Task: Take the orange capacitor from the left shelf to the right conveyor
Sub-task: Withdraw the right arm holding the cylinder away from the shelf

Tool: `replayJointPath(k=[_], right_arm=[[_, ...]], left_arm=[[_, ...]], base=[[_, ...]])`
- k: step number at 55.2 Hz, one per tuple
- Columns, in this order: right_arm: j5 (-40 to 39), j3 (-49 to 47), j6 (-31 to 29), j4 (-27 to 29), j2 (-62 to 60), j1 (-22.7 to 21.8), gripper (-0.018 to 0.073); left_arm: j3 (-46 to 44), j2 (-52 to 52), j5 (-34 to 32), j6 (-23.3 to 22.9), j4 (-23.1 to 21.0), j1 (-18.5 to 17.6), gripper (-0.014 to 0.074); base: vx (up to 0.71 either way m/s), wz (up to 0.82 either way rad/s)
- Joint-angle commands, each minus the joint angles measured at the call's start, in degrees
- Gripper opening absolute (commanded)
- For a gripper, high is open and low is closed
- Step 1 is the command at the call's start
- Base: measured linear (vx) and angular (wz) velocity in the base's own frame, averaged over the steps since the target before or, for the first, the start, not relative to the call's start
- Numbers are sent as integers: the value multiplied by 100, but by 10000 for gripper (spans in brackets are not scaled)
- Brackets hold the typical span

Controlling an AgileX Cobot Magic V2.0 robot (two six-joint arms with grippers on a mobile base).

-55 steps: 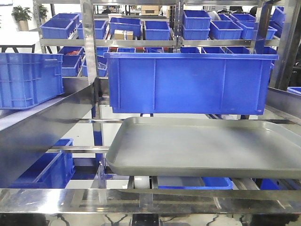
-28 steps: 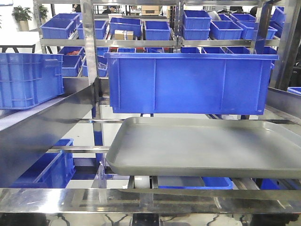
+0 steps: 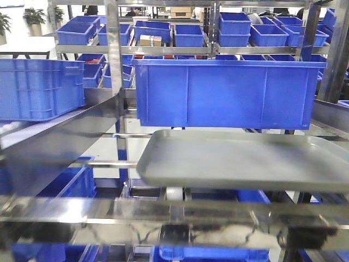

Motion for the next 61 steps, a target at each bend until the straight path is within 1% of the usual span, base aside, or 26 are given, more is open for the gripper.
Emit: replayJointPath(k=[1,16,33,46,61], right_arm=[[-547,-161,0,-68,55,-1,-8],[-547,-161,0,-62,55,-1,-8],[-547,-161,0,-62,66,-1,-8],[-547,-161,0,-57,65,-1,-8],[-547,-161,0,-51,65,-1,-8]], left_arm=[[-171,-28,-475,-32,-27,-44,-6],[-171,-28,-475,-32,-27,-44,-6],[-171,-28,-475,-32,-27,-44,-6],[-171,-28,-475,-32,-27,-44,-6],[-171,-28,-475,-32,-27,-44,-6]], base=[[-14,7],[-18,14],[-22,33],[-26,48],[-24,66]])
